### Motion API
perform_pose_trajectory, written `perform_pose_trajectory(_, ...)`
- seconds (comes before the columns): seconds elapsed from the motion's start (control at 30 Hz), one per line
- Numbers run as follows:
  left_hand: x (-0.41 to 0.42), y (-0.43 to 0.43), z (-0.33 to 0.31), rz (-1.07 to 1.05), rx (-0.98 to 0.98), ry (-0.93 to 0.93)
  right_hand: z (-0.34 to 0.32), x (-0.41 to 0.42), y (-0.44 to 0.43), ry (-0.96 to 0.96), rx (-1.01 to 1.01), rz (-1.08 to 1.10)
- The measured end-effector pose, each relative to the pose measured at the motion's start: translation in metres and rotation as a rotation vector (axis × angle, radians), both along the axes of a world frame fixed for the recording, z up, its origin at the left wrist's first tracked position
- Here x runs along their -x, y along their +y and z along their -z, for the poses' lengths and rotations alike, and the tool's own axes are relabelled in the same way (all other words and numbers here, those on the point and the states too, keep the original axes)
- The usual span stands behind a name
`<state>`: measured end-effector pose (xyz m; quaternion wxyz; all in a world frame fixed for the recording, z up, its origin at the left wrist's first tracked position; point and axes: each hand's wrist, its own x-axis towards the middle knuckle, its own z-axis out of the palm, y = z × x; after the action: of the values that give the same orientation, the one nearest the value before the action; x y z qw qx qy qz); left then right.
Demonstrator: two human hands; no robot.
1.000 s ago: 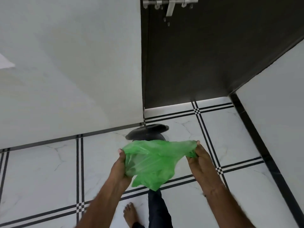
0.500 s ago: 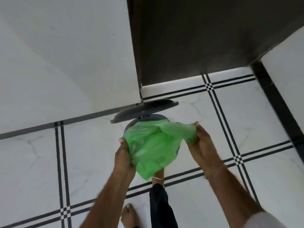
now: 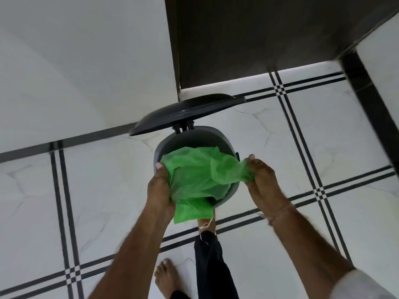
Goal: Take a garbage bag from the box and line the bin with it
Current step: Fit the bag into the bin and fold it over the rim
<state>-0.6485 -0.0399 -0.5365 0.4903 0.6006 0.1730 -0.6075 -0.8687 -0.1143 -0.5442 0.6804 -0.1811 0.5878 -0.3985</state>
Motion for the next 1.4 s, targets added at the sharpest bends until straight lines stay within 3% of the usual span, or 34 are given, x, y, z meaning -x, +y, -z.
perform_pose_trajectory(0.27,-0.01,-0.013,0.005,-0.04,0.07,0.013,-0.001,0.014,-0.011,-0.035,-0.009,0.124)
perform_pose_trajectory(0.4,-0.019,-0.026,0.001,-0.117,0.276,0.048,-0.012,0.005,-0.037,-0.149,0.086,0.127)
perform_pose_trajectory(0.53,-0.013,-0.034,-0.005,-0.004,0.382,0.051,-0.017,0.0,-0.056,-0.184,0.182,0.122)
perform_pose_trajectory(0.6,-0.004,-0.025,0.005,0.111,0.318,-0.068,-0.005,0.001,-0.044,-0.037,0.131,0.002)
perform_pose_trajectory(0.7,0.002,-0.009,0.027,0.185,0.039,-0.265,0.027,-0.001,-0.015,0.293,0.062,-0.303)
perform_pose_trajectory(0.77,0.003,-0.003,0.037,0.187,-0.032,-0.378,0.042,-0.001,-0.008,0.458,0.055,-0.344)
perform_pose_trajectory(0.83,0.001,0.001,0.045,0.129,-0.01,-0.432,0.051,-0.002,-0.008,0.559,0.06,-0.32)
perform_pose_trajectory(0.93,-0.007,0.003,0.053,0.061,0.112,-0.373,0.056,-0.002,-0.009,0.564,0.073,-0.254)
perform_pose_trajectory(1.13,-0.038,0.004,0.056,0.174,0.307,-0.248,0.053,0.009,-0.026,0.666,0.161,-0.281)
perform_pose_trajectory(1.27,-0.057,0.008,0.062,0.184,0.172,-0.237,0.049,0.021,-0.039,0.469,-0.037,-0.131)
perform_pose_trajectory(1.4,-0.069,0.006,0.068,0.04,0.014,-0.148,0.053,0.026,-0.049,0.227,-0.231,0.012)
